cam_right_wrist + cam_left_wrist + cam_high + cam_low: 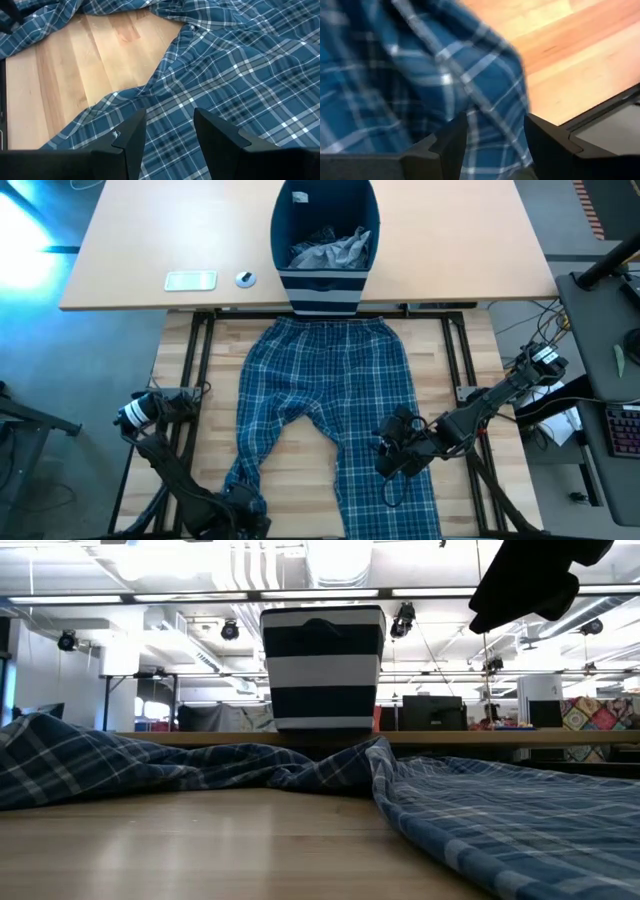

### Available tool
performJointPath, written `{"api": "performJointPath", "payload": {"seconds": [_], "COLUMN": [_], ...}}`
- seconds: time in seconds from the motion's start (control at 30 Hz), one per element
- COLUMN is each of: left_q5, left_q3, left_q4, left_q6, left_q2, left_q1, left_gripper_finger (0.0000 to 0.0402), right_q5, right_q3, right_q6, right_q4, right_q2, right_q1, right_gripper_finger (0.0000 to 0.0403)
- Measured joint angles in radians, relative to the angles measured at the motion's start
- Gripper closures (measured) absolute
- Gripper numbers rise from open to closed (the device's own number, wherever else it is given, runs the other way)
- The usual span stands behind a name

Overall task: Fold Laundry from Bin
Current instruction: Fold the blue patterned pants

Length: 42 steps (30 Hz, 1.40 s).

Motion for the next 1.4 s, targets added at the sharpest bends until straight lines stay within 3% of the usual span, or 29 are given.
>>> {"api": "performJointPath", "payload": {"seconds": [0.57,0.77,0.87,1.17,1.4], "left_q5": [-0.031,-0.052,-0.055,-0.023,0.045], "left_q3": [0.003,0.103,0.085,-0.06,-0.079], "left_q4": [0.078,-0.146,-0.272,-0.131,-0.103], "left_q6": [-0.024,-0.052,-0.095,-0.103,-0.099], "left_q2": [0.028,0.014,0.005,-0.042,-0.062], "left_q1": [0.04,0.046,0.078,0.16,0.158], "left_gripper_finger": [0.0249,0.0249,0.0249,0.0249,0.0249], "right_q5": [-0.009,-0.018,-0.017,-0.018,-0.018], "right_q3": [0.0,-0.002,-0.002,-0.003,-0.003], "right_q6": [-0.015,-0.016,-0.027,-0.02,0.0], "right_q4": [0.0,-0.001,-0.001,0.001,0.001], "right_q2": [0.0,0.0,0.0,0.0,0.0], "right_q1": [0.0,0.0,0.0,-0.006,0.005], "right_gripper_finger": [0.0241,0.0241,0.0241,0.0241,0.0241]}}
